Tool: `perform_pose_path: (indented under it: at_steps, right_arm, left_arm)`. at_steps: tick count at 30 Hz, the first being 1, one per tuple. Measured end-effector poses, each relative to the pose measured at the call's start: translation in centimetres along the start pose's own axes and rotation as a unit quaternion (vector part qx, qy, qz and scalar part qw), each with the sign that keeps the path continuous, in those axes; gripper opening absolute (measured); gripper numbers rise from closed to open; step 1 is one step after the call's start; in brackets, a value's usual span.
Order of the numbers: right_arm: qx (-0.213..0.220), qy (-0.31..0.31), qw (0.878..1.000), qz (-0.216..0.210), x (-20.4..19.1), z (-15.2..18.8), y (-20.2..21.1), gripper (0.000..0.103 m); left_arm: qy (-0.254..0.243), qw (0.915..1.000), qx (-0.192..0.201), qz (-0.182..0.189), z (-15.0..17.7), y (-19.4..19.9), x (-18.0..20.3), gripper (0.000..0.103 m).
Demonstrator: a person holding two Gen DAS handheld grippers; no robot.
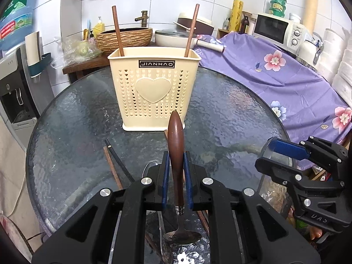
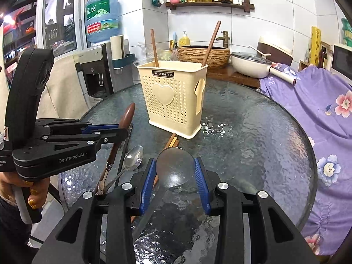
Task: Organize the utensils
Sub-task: 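Lift the clear plastic spoon with the right tool while the left tool lifts a wooden-handled spoon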
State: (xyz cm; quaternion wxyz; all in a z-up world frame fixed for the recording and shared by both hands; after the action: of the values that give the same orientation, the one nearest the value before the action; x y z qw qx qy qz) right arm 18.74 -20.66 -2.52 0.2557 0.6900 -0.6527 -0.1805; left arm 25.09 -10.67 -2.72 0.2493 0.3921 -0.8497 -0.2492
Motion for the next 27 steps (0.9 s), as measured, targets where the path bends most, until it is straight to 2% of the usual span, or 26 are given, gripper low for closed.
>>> perform_pose_path:
  at_steps: [27]
  right_arm:
    - [0.022,0.022,0.999,-0.014,-0.2,-2.6,2.0,0.035]
  left_arm:
    - [-0.001,0.9986,0.047,0.023,-2.4,3.5,0.2,0.013]
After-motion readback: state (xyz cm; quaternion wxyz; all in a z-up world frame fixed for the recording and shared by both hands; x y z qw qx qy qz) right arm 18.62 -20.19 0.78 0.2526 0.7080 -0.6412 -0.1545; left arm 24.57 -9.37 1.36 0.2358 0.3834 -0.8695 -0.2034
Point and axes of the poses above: each gripper's, at about its wrist camera, not at the fingertips, and y roughly against the way its jaws point, x to its right, z to its underside, the point moved 8 cm from there along -y, roughly the way its jaws point, and after that the axes turned 11 degrees about z, right-handed, at the moved point
